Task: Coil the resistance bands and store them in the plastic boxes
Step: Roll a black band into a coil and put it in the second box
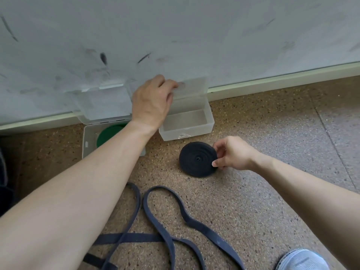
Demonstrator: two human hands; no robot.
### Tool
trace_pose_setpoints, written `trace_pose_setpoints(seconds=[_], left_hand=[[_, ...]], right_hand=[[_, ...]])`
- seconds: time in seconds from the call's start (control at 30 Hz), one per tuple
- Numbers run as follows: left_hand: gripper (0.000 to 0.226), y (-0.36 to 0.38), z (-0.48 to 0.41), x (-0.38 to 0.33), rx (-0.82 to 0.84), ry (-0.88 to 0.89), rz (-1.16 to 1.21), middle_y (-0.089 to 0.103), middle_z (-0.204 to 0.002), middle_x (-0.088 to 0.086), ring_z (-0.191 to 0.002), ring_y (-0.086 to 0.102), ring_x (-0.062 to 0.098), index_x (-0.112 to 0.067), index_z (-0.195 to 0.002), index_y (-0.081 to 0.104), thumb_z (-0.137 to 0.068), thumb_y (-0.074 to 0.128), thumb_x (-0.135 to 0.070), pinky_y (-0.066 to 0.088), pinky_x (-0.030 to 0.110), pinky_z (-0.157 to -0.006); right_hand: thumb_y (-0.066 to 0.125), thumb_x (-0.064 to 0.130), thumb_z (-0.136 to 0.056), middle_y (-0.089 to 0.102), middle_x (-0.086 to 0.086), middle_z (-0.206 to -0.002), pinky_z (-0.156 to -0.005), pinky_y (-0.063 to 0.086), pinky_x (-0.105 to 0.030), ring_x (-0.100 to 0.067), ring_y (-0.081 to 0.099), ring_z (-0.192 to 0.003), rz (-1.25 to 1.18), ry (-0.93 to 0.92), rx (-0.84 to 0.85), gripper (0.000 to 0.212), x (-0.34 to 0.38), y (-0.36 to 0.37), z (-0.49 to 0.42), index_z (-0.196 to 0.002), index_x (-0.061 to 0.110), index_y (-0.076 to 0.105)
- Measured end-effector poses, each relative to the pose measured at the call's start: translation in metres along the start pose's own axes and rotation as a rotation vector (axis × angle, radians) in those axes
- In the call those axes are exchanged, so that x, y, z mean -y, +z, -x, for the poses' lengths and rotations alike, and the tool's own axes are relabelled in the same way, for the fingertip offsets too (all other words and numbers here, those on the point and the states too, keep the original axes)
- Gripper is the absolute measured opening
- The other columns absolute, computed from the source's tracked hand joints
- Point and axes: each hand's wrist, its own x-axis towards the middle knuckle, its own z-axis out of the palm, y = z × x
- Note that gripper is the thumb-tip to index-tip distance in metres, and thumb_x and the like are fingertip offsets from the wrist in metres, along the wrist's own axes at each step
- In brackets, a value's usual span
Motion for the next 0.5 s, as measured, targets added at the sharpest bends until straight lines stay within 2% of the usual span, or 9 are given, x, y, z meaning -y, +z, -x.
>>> trace_pose_setpoints(seconds=[0.1,0.2,0.27,0.33,0.43,0.5], left_hand=[[0.053,0.005,0.016,0.006,0.172,-0.020,-0.055,0.063,-0.118,0.007,-0.107,0.059,0.030,-0.018,-0.132,0.056,-0.082,0.073,-0.017,0.047,0.040,-0.085],[0.088,0.008,0.025,0.012,0.374,-0.074,-0.105,0.046,-0.145,0.007,-0.132,0.043,0.028,-0.019,-0.148,0.036,-0.074,0.080,-0.036,0.037,0.045,-0.109],[0.104,0.009,0.030,0.014,0.475,-0.075,-0.097,0.038,-0.152,0.006,-0.138,0.037,0.027,-0.021,-0.153,0.026,-0.069,0.083,-0.044,0.033,0.045,-0.114],[0.111,0.011,0.033,0.016,0.524,-0.059,-0.092,0.034,-0.154,0.004,-0.140,0.035,0.026,-0.023,-0.155,0.022,-0.066,0.083,-0.048,0.031,0.045,-0.116],[0.110,0.012,0.037,0.015,0.542,-0.048,-0.084,0.034,-0.155,0.003,-0.141,0.034,0.026,-0.023,-0.155,0.022,-0.066,0.081,-0.050,0.031,0.045,-0.115],[0.108,0.013,0.041,0.015,0.533,-0.027,-0.093,0.035,-0.154,0.003,-0.140,0.036,0.026,-0.023,-0.154,0.024,-0.067,0.079,-0.053,0.032,0.045,-0.114]], right_hand=[[0.085,0.009,-0.078,0.074,0.001,-0.067,-0.063,0.060,-0.030,-0.013,0.072,-0.062,0.048,-0.015,-0.001,0.016,0.003,-0.001,-0.001,-0.082,0.017,0.072],[0.086,0.016,-0.076,0.072,0.007,-0.072,-0.059,0.048,-0.021,-0.007,0.067,-0.067,0.171,-0.062,-0.012,0.016,0.010,-0.002,0.000,-0.082,0.021,0.073],[0.086,0.016,-0.076,0.070,0.009,-0.076,-0.062,0.048,-0.022,-0.006,0.065,-0.071,0.227,-0.099,-0.001,0.015,0.017,-0.004,0.003,-0.084,0.022,0.074],[0.085,0.015,-0.076,0.070,0.010,-0.075,-0.062,0.048,-0.022,-0.006,0.065,-0.071,0.275,-0.134,0.016,0.015,0.025,-0.008,0.006,-0.083,0.022,0.074],[0.084,0.015,-0.077,0.069,0.009,-0.076,-0.062,0.050,-0.024,-0.009,0.065,-0.072,0.319,-0.170,0.032,0.018,0.039,-0.021,0.011,-0.077,0.025,0.070],[0.085,0.016,-0.077,0.071,0.009,-0.076,-0.066,0.056,-0.028,-0.009,0.068,-0.073,0.320,-0.176,0.024,0.016,0.051,-0.034,0.017,-0.079,0.024,0.071]])
